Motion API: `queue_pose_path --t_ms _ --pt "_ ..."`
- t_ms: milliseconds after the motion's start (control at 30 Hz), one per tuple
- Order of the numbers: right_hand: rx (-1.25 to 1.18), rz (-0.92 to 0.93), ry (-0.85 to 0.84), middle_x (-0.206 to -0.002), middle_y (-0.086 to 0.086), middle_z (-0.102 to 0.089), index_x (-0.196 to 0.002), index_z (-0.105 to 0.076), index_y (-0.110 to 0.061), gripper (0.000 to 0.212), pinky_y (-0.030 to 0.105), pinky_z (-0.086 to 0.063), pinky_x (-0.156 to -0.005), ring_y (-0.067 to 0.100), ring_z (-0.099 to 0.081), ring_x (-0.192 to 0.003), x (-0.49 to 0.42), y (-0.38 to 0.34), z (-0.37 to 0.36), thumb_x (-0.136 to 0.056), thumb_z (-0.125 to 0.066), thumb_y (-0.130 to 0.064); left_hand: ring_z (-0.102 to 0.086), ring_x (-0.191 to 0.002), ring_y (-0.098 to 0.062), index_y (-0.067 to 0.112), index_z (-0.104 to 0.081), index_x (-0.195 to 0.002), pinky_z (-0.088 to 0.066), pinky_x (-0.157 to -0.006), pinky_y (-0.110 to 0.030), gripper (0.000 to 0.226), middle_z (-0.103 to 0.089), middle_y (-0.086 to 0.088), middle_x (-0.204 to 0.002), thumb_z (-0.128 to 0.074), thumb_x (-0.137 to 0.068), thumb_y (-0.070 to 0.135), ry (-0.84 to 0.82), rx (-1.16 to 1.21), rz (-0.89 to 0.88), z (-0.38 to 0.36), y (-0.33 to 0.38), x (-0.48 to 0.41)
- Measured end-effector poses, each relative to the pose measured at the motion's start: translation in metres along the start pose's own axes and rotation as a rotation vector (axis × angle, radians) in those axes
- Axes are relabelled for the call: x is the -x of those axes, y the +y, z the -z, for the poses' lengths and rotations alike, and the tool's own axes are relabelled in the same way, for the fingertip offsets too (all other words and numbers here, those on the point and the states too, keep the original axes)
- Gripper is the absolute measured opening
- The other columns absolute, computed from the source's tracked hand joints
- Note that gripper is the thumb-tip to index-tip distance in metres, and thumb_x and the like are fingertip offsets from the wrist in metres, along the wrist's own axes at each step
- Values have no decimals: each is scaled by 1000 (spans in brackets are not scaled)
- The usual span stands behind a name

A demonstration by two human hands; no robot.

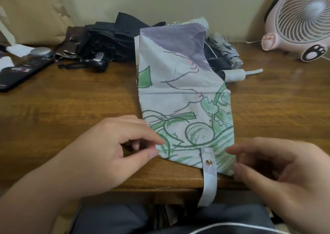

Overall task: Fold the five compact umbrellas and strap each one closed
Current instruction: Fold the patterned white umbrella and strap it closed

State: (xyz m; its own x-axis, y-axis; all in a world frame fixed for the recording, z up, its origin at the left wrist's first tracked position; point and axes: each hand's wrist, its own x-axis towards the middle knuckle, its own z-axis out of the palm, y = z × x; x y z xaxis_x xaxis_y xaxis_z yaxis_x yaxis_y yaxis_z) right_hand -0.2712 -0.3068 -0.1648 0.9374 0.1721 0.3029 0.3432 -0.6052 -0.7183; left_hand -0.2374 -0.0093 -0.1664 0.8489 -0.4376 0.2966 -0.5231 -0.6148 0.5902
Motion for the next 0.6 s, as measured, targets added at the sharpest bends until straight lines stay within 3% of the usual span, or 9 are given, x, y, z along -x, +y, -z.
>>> queue_pose_path --t_ms 100,167,233,267,300,367,433,500,600 --pt "103 94 15 -56 -10 -63 -85 -73 -35 9 20 -44 -44 8 -56 -43 -12 -9 3 -85 -80 -30 -58 -105 -6 37 -74 -107 -42 -86 -14 24 -62 25 -101 -57 -94 46 62 -164 -40 -2 4 -13" --pt "284 179 68 -62 -14 -62 -88 -73 -32 5 18 -43 -51 1 -53 -53 -31 -16 1 -84 -72 -30 -38 -134 2 44 -60 -132 -30 -109 -17 43 -49 30 -132 -43 -96 61 -73 -318 -34 -1 7 -25" --pt "491 235 44 -92 -15 -67 -110 -70 -29 27 28 -53 -69 -1 -56 -77 -54 -18 -9 -83 -69 -35 7 -149 11 54 -23 -154 0 -122 -21 61 -8 36 -160 -22 -96 75 -319 -418 31 -3 7 -34" --pt "559 236 -29 -115 -9 -66 -125 -65 -28 43 34 -54 -85 7 -59 -99 -64 -16 -15 -85 -69 -40 25 -145 13 56 -5 -156 11 -122 -22 66 14 37 -161 -13 -94 77 -436 -458 78 -4 6 -37" --pt "605 224 -134 -138 -4 -56 -141 -54 -27 59 37 -47 -104 16 -53 -125 -71 -14 -21 -86 -67 -48 35 -139 14 57 7 -155 17 -121 -24 70 28 35 -158 -7 -90 77 -524 -488 111 -4 6 -39" --pt "662 193 -344 -166 2 -21 -159 -24 -27 79 35 -19 -126 19 -17 -154 -78 -8 -32 -93 -44 -66 42 -135 15 60 14 -152 19 -123 -28 70 38 34 -154 1 -86 77 -594 -492 131 -4 6 -41" --pt "709 161 -493 -171 -1 8 -163 0 -31 85 36 1 -128 11 14 -156 -80 -1 -38 -92 -12 -76 43 -133 15 64 16 -148 20 -122 -28 64 39 35 -152 6 -86 75 -601 -483 156 -2 3 -42" --pt "725 103 -583 -168 -7 23 -161 11 -32 91 34 9 -127 5 28 -151 -82 2 -35 -87 -3 -83 46 -132 13 65 23 -145 22 -122 -30 63 43 32 -151 6 -85 76 -604 -539 185 1 -1 -45" --pt "751 114 -605 -166 -9 26 -161 13 -31 99 33 10 -126 4 30 -149 -94 3 -30 -80 -3 -86 47 -136 6 65 29 -143 20 -123 -35 74 47 29 -150 1 -78 87 -593 -618 212 5 -9 -53"
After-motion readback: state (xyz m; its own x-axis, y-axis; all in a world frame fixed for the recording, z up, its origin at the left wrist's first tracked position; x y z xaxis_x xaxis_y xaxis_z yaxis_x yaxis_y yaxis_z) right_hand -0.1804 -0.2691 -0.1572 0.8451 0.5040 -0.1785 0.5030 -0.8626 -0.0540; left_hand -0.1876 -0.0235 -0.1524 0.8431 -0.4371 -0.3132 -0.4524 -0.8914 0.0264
